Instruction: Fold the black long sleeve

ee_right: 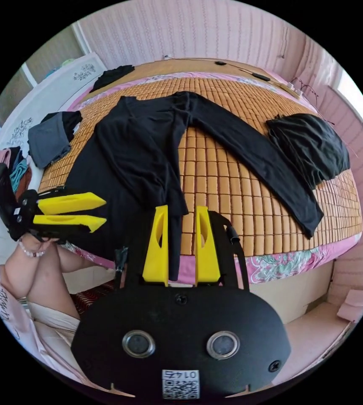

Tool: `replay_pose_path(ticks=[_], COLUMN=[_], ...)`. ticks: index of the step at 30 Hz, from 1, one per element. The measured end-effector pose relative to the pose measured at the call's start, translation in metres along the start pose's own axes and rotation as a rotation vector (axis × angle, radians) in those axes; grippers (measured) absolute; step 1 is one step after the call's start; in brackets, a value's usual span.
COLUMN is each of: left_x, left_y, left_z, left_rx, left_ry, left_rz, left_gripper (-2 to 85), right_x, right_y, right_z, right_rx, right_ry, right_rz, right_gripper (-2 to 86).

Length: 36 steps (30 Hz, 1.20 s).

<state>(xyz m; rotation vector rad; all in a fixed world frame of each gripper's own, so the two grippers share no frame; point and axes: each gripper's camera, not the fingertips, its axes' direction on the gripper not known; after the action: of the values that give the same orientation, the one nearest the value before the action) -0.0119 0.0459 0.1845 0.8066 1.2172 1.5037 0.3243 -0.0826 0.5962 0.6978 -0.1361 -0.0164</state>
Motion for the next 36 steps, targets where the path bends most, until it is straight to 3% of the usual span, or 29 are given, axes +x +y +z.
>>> replay_pose_path(ticks=[4, 7, 16, 23, 27, 36], left_x=[0.009, 0.005, 0.004, 0.016, 0.018, 0.021], left_y=[-0.040, -0.051, -0.048, -0.065, -0.072, -0.061], left_z=[0.054, 0.084, 0.034, 0.077, 0.104, 0.018], left_rx=[-0.133, -0.297, -0.108, -0.179, -0.274, -0.169], left_ry=[0.061, -0.062, -0.025, -0.078, -0.142, -0.008], left_rz=[0.015, -0.017, 0.024, 0.027, 0.036, 0.142], left_gripper=[8.3, 1.3, -0.4, 8.2, 0.3, -0.9], right_x=[0.034, 0.047, 0.067, 0.084, 0.089, 0.101], right_y=[0.001, 0.003, 0.017, 0.019, 0.017, 0.012], right_z=[0.007, 0.007, -0.067, -0.082, -0.093, -0.107], right_rx=[-0.043, -0.078, 0.071, 0.084, 0.091, 0.060], right_ry=[-0.110, -0.150, -0.206, -0.270, -0.274, -0.286], right_rz=[0.070, 0.067, -0.018, 0.005, -0.003, -0.014], right_gripper=[7.6, 1.6, -0.1, -0.1, -0.2, -0.2])
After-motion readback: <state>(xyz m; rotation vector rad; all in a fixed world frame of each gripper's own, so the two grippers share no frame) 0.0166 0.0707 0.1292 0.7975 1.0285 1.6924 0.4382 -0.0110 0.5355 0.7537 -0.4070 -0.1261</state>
